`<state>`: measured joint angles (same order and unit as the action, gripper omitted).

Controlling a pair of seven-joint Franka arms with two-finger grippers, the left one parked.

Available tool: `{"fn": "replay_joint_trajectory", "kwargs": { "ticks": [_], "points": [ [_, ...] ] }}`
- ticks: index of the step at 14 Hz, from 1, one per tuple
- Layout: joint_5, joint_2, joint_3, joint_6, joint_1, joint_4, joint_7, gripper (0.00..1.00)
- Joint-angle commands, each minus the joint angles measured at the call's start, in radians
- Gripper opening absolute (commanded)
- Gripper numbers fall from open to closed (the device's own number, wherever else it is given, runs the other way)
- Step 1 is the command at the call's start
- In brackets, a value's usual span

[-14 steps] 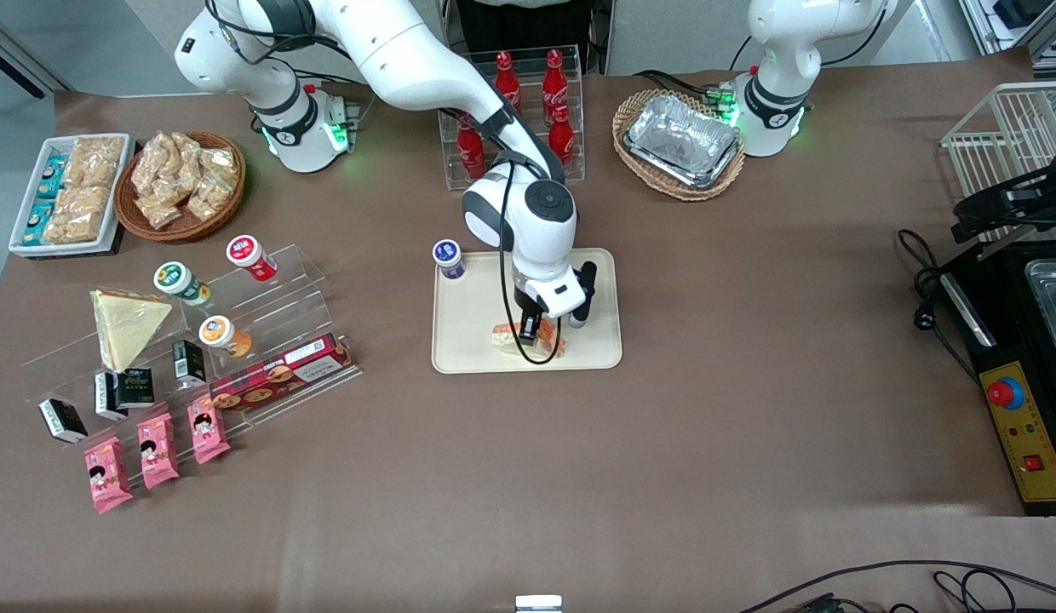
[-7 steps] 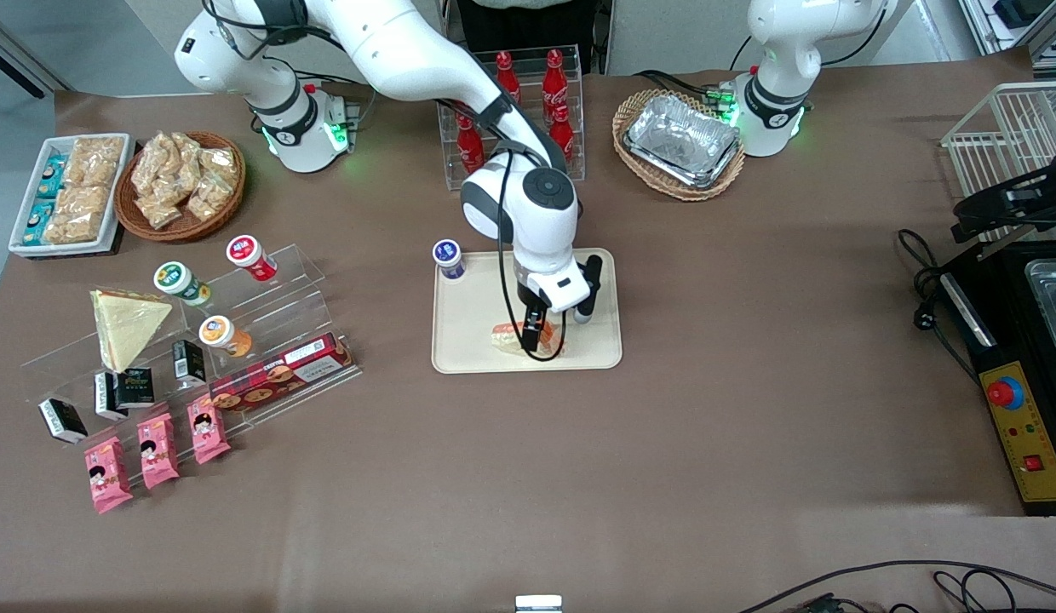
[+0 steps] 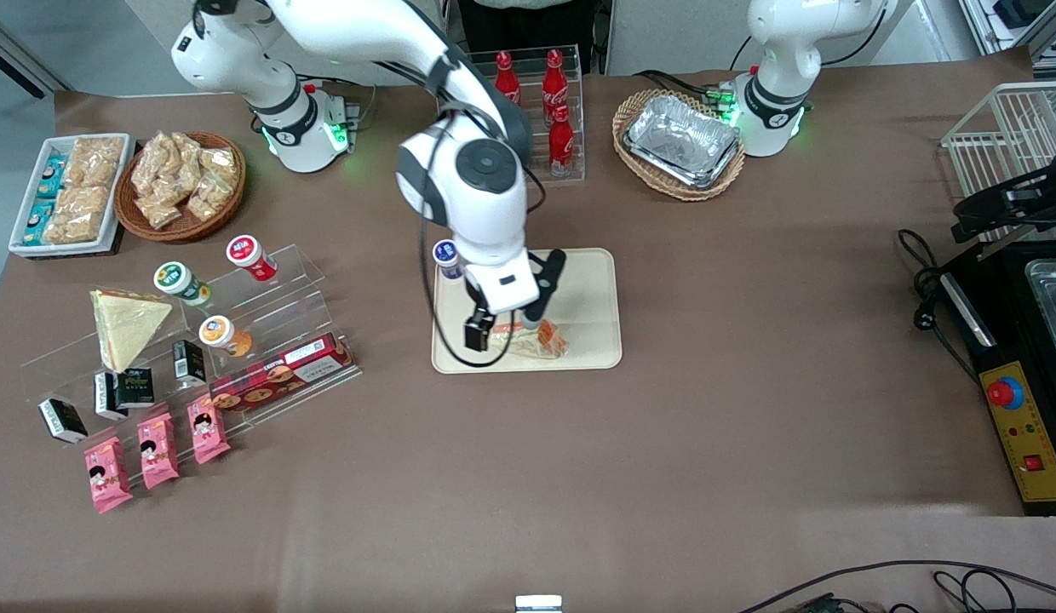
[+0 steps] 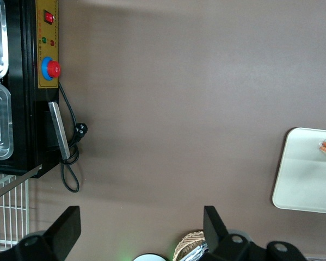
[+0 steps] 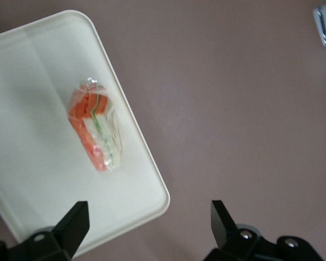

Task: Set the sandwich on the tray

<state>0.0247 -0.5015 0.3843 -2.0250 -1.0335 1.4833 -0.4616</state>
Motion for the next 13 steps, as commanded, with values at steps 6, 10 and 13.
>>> {"fn": "replay_joint_trajectory", "kwargs": {
  "ticks": [6,10,13],
  "points": [
    [0.020,0.205,-0.007,0.221,0.228,0.017,-0.008,1.00],
    [0.021,0.277,-0.005,0.288,0.361,0.017,-0.006,1.00],
    [0.073,0.313,-0.005,0.331,0.479,0.017,-0.006,1.00]
  ]
}}
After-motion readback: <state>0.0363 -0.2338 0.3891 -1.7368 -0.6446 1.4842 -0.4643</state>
